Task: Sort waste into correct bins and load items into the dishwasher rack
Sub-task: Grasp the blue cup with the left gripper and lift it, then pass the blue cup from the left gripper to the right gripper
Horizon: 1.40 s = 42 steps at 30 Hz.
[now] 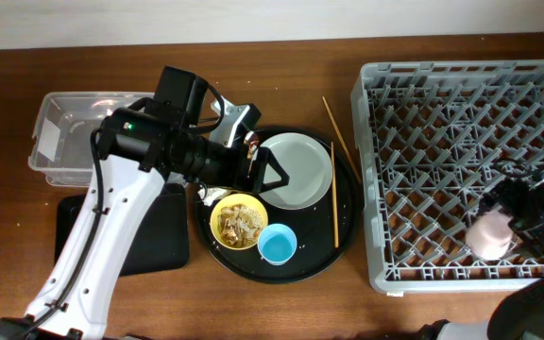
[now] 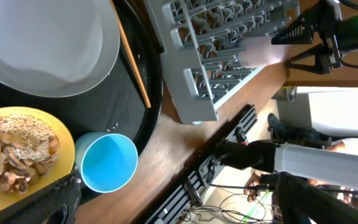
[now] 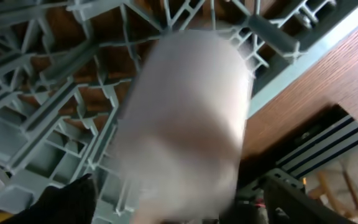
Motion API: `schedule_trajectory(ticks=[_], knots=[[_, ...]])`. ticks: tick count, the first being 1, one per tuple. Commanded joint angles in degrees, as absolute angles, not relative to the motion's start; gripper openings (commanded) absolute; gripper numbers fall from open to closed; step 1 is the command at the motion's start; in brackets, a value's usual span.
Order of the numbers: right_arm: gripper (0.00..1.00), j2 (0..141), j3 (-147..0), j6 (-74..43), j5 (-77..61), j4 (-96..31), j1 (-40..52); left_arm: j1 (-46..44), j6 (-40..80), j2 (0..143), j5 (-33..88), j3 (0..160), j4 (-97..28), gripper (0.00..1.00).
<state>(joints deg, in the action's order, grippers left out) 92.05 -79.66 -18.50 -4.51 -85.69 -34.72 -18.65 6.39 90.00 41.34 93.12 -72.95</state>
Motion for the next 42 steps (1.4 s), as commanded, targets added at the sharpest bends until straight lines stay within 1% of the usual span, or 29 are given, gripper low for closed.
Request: schedule_trajectory(ticks=[1, 3, 4, 5, 7, 8, 9, 10, 13, 16, 17, 18, 19, 20, 22, 25, 27, 28, 29, 30, 31, 32, 33, 34, 35, 36, 38, 40, 42], knots=[[0.89, 89.7, -82.0, -13.8, -9.0, -85.7, -33.7, -18.4, 5.0, 89.3, 40.6, 93.4, -74.0, 1.00], [0.89, 84.0, -84.2, -7.3, -19.3, -85.5, -30.1, -18.5, 4.0, 89.3, 38.0, 93.4, -74.8, 1.00], [0.89, 79.9, -84.3, -3.6, -24.8, -84.8, -27.0, -19.1, 4.3, 89.3, 32.1, 93.4, -75.4, 1.00], [0.89, 77.1, -84.3, -2.7, -26.7, -84.1, -24.2, -20.3, 5.9, 89.3, 26.3, 93.2, -75.8, 1.00], [0.89, 69.7, -84.3, -2.5, -26.3, -81.5, -16.6, -26.3, 11.4, 89.3, 13.6, 91.2, -75.5, 0.98], [0.89, 67.9, -84.3, -2.7, -26.3, -80.9, -15.2, -29.3, 15.0, 89.3, 8.1, 89.7, -75.5, 0.96], [0.89, 65.3, -84.3, -5.4, -24.7, -80.6, -14.5, -32.2, 18.5, 89.3, 4.3, 87.4, -75.0, 0.81], [0.90, 63.9, -84.3, -7.0, -21.7, -80.9, -14.7, -35.9, 21.4, 89.3, 3.2, 82.5, -72.9, 0.68], [0.91, 63.1, -84.3, -8.0, -17.3, -83.3, -14.6, -39.1, 26.4, 89.3, 3.2, 72.5, -69.0, 0.67], [0.91, 64.0, -84.3, -8.0, -17.3, -84.0, -14.6, -39.3, 26.1, 89.3, 6.5, 65.3, -60.0, 0.65], [0.91, 64.5, -84.3, -8.0, -17.3, -84.3, -14.6, -39.3, 26.1, 89.3, 6.7, 63.5, -57.8, 0.59], [0.91, 64.8, -84.3, -8.0, -17.3, -84.7, -14.6, -39.3, 26.1, 89.3, 6.6, 62.1, -55.9, 0.50], [0.91, 65.2, -84.3, -8.0, -17.3, -85.1, -14.6, -39.3, 26.1, 89.3, 6.6, 60.6, -53.0, 0.21], [0.91, 65.2, -84.3, -8.0, -17.3, -85.1, -14.6, -39.3, 26.1, 89.3, 6.6, 60.1, -51.7, 0.11], [0.91, 65.2, -84.3, -8.0, -17.3, -85.1, -14.6, -39.3, 26.1, 89.3, 6.6, 60.0, -49.8, 0.01], [0.91, 65.2, -84.3, -8.0, -17.3, -85.1, -14.6, -38.5, 26.1, 88.4, 9.3, 61.8, -52.6, 0.00], [0.91, 65.2, -84.3, -8.0, -17.4, -85.3, -14.6, -35.1, 26.1, 84.6, 12.3, 66.8, -57.6, 0.01], [0.91, 65.2, -84.3, -7.2, -18.6, -85.4, -14.6, -31.4, 24.6, 81.6, 18.2, 69.3, -57.5, 0.01], [0.91, 65.2, -84.3, -3.6, -22.7, -85.3, -14.6, -27.5, 21.2, 79.0, 27.8, 71.0, -55.0, 0.00], [0.91, 65.2, -84.3, 2.8, -31.5, -85.3, -14.6, -24.9, 19.0, 77.5, 35.3, 71.5, -52.6, 0.00], [0.91, 65.2, -84.3, 9.9, -42.2, -85.5, -14.6, -19.4, 17.9, 74.7, 52.5, 71.5, -45.0, 0.01], [0.91, 65.2, -84.3, 15.6, -52.1, -86.1, -14.6, -17.1, 18.0, 73.9, 63.9, 71.5, -38.9, 0.00], [0.91, 65.2, -84.3, 20.4, -62.2, -86.7, -14.2, -16.6, 19.0, 73.8, 71.8, 71.5, -33.5, 0.00], [0.91, 65.2, -84.3, 22.2, -67.0, -86.7, -13.1, -16.6, 21.1, 73.9, 75.5, 71.5, -29.9, 0.01], [0.95, 65.2, -84.3, 25.1, -72.8, -86.5, -10.5, -16.6, 23.1, 73.8, 77.9, 71.5, -26.4, 0.00], [0.98, 65.2, -84.3, 27.0, -74.7, -86.5, -8.5, -16.6, 23.8, 73.8, 78.7, 71.5, -24.8, 0.00], [0.99, 65.2, -84.3, 28.7, -78.5, -83.5, -2.8, -16.6, 24.2, 73.8, 78.7, 71.5, -24.0, 0.00], [0.99, 65.3, -84.3, 27.8, -81.1, -79.0, 1.3, -16.6, 24.2, 73.8, 78.7, 71.5, -24.0, 0.00], [0.96, 66.3, -84.3, 23.5, -81.1, -74.7, 4.1, -17.0, 24.4, 73.8, 78.7, 71.5, -24.0, 0.01]])
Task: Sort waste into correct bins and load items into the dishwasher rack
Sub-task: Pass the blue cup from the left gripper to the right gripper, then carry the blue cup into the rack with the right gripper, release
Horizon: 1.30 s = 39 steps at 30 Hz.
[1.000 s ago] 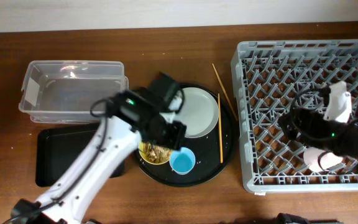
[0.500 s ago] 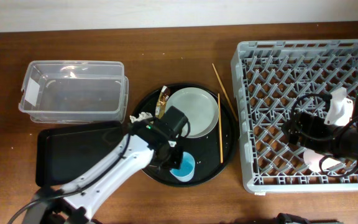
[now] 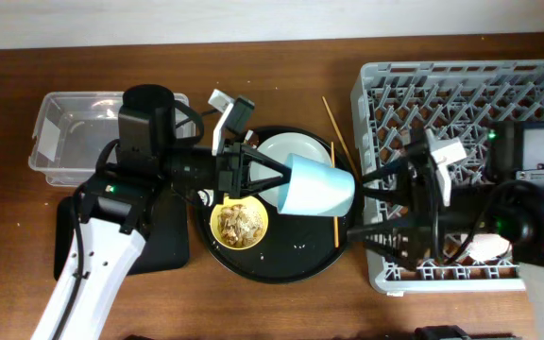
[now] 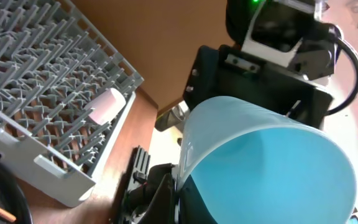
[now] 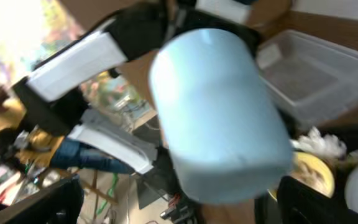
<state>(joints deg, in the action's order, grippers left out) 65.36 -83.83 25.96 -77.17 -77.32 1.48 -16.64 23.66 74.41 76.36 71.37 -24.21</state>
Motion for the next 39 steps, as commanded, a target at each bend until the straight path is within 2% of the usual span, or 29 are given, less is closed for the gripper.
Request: schedule_trajectory(ticks=[1, 5, 6, 7, 10, 14, 16, 17, 19, 21, 23, 24, 26, 30, 31, 32, 35, 37, 38, 39], knots=[[0.93, 67.2, -84.3, 21.4, -79.4, -72.9, 5.4, -17.8, 24.4, 73.8, 78.7, 71.5, -24.0, 0.00], [0.84, 69.5, -84.3, 18.9, -74.8, -72.2, 6.7, -18.6, 24.6, 73.8, 78.5, 71.5, -23.1, 0.01], [0.84, 69.5, -84.3, 15.1, -67.4, -72.2, 6.7, -18.6, 25.3, 73.7, 80.4, 71.5, -22.3, 0.00], [0.84, 69.4, -84.3, 14.7, -66.0, -72.2, 6.7, -18.6, 25.3, 73.6, 80.8, 71.5, -22.3, 0.01], [0.85, 69.4, -84.3, 14.7, -70.8, -69.7, 6.8, -18.6, 25.3, 73.6, 80.8, 71.5, -20.4, 0.00], [0.75, 69.4, -84.3, 14.7, -73.5, -66.5, 10.6, -18.7, 25.3, 73.6, 79.4, 71.5, -20.1, 0.00], [0.64, 69.4, -84.3, 14.7, -72.9, -65.5, 13.3, -18.7, 25.3, 73.6, 79.1, 71.5, -20.0, 0.01], [0.63, 69.4, -84.3, 14.6, -71.7, -65.6, 13.5, -18.7, 25.3, 73.6, 79.1, 71.5, -20.0, 0.00], [0.64, 69.0, -84.3, 14.5, -69.8, -65.5, 12.7, -18.7, 25.3, 73.6, 79.1, 71.5, -20.0, 0.01], [0.80, 68.2, -84.3, 14.5, -70.0, -65.5, 11.8, -18.7, 25.3, 73.6, 79.1, 71.5, -20.0, 0.00], [0.81, 67.5, -84.3, 14.5, -71.0, -64.8, 11.8, -18.7, 25.3, 73.6, 79.1, 71.5, -20.0, 0.00], [0.79, 67.4, -84.3, 14.5, -72.7, -64.3, 11.8, -18.7, 25.3, 73.6, 79.1, 71.5, -20.0, 0.01], [0.64, 67.3, -84.3, 14.5, -73.3, -63.5, 11.9, -18.7, 25.3, 73.6, 79.1, 71.5, -20.0, 0.01], [0.57, 67.2, -84.3, 14.5, -73.3, -63.2, 11.9, -18.7, 25.3, 73.6, 79.1, 71.5, -20.0, 0.01], [0.57, 66.8, -84.4, 14.4, -71.9, -63.2, 11.6, -18.7, 25.3, 73.6, 79.1, 71.5, -20.0, 0.52], [0.57, 66.2, -84.4, 12.4, -68.8, -63.2, 10.5, -18.7, 25.3, 73.6, 79.0, 71.5, -20.0, 0.99], [0.58, 62.7, -84.5, -4.1, -53.2, -64.6, -1.2, -18.6, 25.3, 73.6, 73.5, 71.5, -20.1, 1.00], [0.58, 61.1, -84.5, -8.8, -46.5, -68.5, -11.0, -18.6, 25.3, 73.6, 69.4, 71.5, -20.2, 1.00], [0.58, 60.8, -84.5, -10.6, -40.3, -73.2, -20.5, -18.6, 25.3, 73.6, 68.7, 71.5, -20.4, 1.00], [0.58, 61.3, -84.5, -12.6, -34.8, -75.9, -25.7, -18.6, 25.3, 73.6, 68.7, 71.5, -20.7, 1.00]])
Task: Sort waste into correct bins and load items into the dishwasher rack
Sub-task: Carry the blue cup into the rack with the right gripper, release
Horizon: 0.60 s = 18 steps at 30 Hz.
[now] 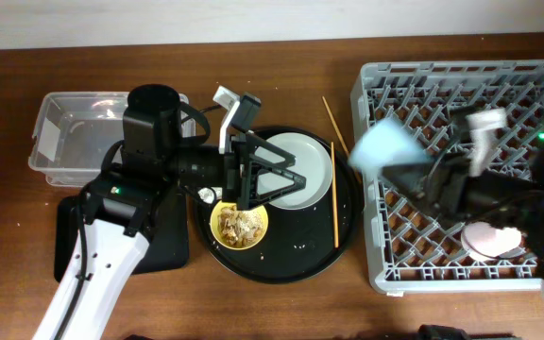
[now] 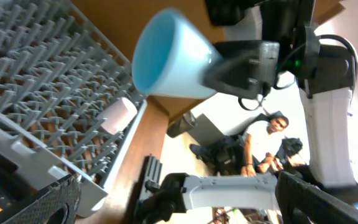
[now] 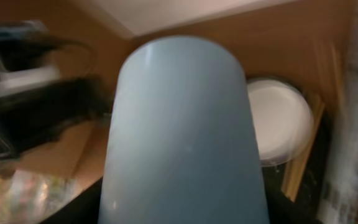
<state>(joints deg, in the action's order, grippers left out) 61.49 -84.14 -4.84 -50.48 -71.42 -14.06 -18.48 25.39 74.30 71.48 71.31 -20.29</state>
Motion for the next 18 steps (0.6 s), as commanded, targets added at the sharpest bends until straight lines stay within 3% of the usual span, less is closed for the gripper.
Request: schedule_trajectory(ticks=[1, 5, 9, 13, 16, 18], knots=[[0.58, 62.3, -84.4, -15.1, -28.0, -78.7, -31.7, -18.6, 25.3, 73.6, 68.7, 71.5, -21.6, 1.00], [0.58, 70.4, -84.4, -20.5, -14.2, -80.8, -47.6, -18.6, 25.2, 73.6, 68.7, 71.5, -23.2, 1.00], [0.58, 81.9, -84.4, -25.6, -4.6, -77.9, -50.0, -18.6, 25.2, 73.6, 68.8, 71.5, -25.2, 1.00], [0.59, 93.2, -84.4, -26.7, -3.8, -74.4, -50.0, -18.6, 25.2, 73.6, 68.8, 71.5, -25.6, 1.00], [0.83, 97.5, -84.4, -26.3, -7.4, -73.2, -49.9, -18.6, 25.2, 73.6, 68.3, 71.5, -25.6, 1.00], [0.86, 97.3, -85.1, -25.5, -10.2, -73.1, -49.9, -18.6, 25.2, 73.6, 67.6, 71.5, -25.6, 1.00]])
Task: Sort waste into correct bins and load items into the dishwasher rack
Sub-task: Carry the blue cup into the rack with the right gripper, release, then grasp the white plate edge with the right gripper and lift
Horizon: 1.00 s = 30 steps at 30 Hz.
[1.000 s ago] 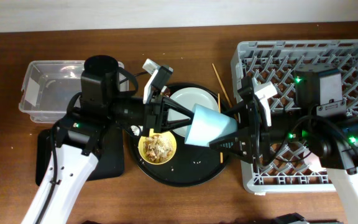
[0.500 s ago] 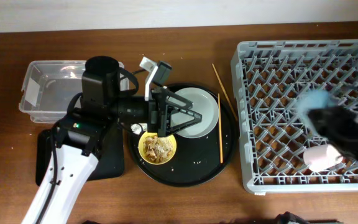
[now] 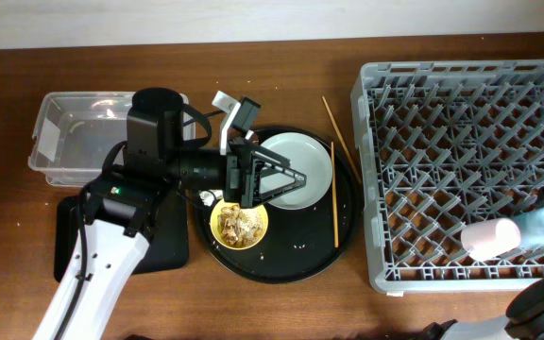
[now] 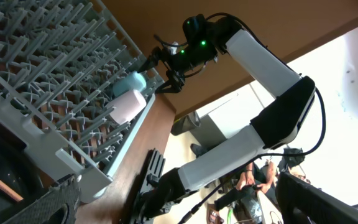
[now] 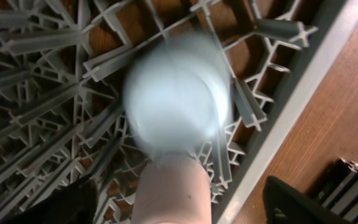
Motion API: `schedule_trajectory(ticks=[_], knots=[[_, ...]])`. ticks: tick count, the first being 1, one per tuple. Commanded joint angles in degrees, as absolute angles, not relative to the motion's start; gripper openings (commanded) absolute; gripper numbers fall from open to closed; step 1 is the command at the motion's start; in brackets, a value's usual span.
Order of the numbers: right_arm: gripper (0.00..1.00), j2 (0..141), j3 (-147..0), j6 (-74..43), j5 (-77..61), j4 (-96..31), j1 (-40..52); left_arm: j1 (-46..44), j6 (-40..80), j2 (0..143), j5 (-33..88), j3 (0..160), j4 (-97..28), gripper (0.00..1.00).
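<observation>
The light blue cup [image 3: 542, 227] lies in the near right corner of the grey dishwasher rack [image 3: 414, 85], touching a pink cup [image 3: 488, 237]. In the right wrist view the blue cup [image 5: 176, 93] is blurred, just beyond the pink cup [image 5: 173, 193]. My right gripper [image 5: 179, 211] is open above them, its fingers wide at both sides. My left gripper [image 3: 277, 181] hangs open and empty over the black round tray [image 3: 348, 236]. A yellow bowl of food scraps [image 3: 239, 225], a white plate [image 3: 296, 168] and chopsticks [image 3: 335, 194] lie on the tray.
A clear plastic bin [image 3: 64, 142] stands at the far left and a flat black bin [image 3: 159, 241] in front of it. A crumpled white tissue [image 3: 204, 195] lies at the tray's left rim. One more chopstick [image 3: 333, 118] rests on the wood between tray and rack.
My right gripper held the blue cup in the air over the rack's left edge. Now the cup lies in the rack's near right corner beside the pink cup, and that gripper is open. My left arm stayed put.
The blue cup stood on the tray by the yellow bowl, with my left gripper open near it and my right over the pink cup. Then my left held the cup up toward my right gripper. Then my right had it, and now it lies in the rack.
</observation>
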<state>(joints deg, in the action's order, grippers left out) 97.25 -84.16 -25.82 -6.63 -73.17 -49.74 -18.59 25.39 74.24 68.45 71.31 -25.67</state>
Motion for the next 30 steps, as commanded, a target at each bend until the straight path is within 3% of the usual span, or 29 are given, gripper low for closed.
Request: schedule_trajectory(ticks=[1, 5, 8, 10, 13, 16, 20, 26, 30], knots=[[0.87, 97.0, -87.0, -23.8, -12.4, -74.0, -49.9, -18.6, 25.2, 73.6, 67.7, 71.5, -25.6, 1.00], [0.83, 88.5, -95.5, -13.4, -28.0, -80.3, -44.2, -18.6, 23.7, 73.2, 65.0, 71.5, -26.3, 0.99], [0.83, 75.4, -96.9, -10.9, -27.6, -78.9, -25.5, -17.7, 23.8, 67.6, 45.9, 71.7, -34.7, 0.99], [0.80, 71.5, -96.9, -11.2, -23.6, -79.5, -9.2, -14.0, 23.8, 61.6, 26.7, 73.4, -47.4, 0.99], [0.74, 72.9, -94.2, -23.2, -14.0, -80.3, 12.2, -8.8, 23.8, 53.5, 12.3, 73.8, -57.4, 1.00], [0.74, 79.0, -85.4, -34.5, -12.0, -75.0, 21.7, -6.5, 23.7, 48.5, 4.8, 73.8, -63.5, 1.00], [0.74, 89.1, -70.2, -43.2, -14.8, -58.6, 22.4, -6.5, 23.7, 47.7, 2.9, 73.8, -69.2, 0.99], [0.69, 103.0, -68.4, -51.4, -16.4, -49.2, 22.5, -6.5, 23.7, 47.7, 3.0, 73.8, -69.3, 1.00], [0.57, 108.4, -68.4, -55.2, -18.6, -43.9, 22.9, -6.5, 23.7, 47.7, 3.0, 73.8, -69.3, 1.00]])
